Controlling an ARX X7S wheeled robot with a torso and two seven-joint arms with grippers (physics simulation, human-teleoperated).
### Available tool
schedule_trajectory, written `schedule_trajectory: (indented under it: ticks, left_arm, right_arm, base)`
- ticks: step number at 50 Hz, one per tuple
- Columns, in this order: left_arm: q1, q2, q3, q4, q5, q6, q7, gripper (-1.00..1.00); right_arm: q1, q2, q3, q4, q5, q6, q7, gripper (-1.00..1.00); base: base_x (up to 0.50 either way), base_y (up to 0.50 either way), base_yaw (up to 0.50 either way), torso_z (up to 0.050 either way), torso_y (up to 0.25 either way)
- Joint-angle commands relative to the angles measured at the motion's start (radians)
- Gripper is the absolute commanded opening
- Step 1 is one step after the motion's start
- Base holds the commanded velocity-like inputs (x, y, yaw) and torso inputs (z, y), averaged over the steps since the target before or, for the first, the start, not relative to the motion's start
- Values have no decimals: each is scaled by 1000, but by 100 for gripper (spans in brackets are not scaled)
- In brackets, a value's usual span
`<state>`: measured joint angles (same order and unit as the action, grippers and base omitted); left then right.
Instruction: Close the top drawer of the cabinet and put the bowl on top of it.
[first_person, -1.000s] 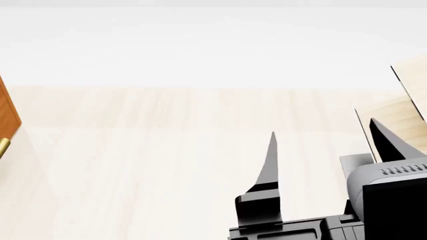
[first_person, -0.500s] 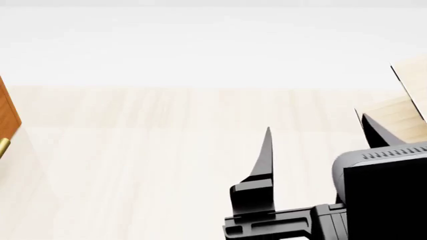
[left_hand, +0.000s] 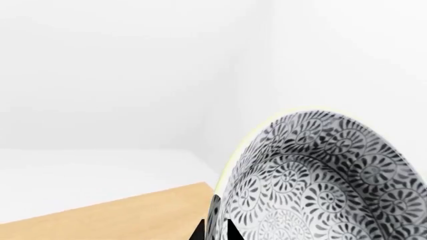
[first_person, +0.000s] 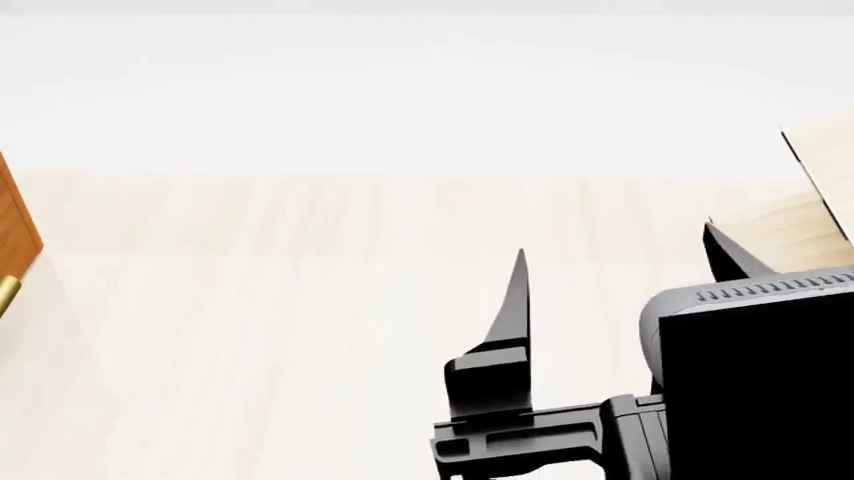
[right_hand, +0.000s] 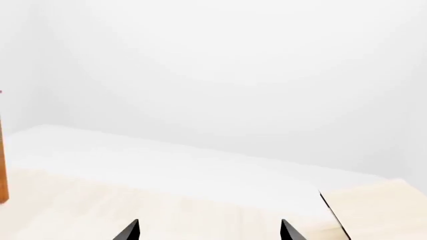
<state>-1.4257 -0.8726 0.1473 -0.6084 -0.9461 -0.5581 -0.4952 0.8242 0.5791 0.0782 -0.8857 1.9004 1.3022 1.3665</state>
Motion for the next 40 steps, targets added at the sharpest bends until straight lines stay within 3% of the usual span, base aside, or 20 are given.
schedule_trajectory:
  ticks: [1,40]
  left_arm:
    - [-37,20,21,-72,46,45,48,-100]
    - [79,4,-23,-111,29,108,83,-100]
  right_arm:
    - [26,-31,-38,30,-55,15,-26,100]
    - [55,-71,-113,71,-173,21,-77,100]
  base:
    - [0,0,0,0,0]
    - [0,0,0,0,0]
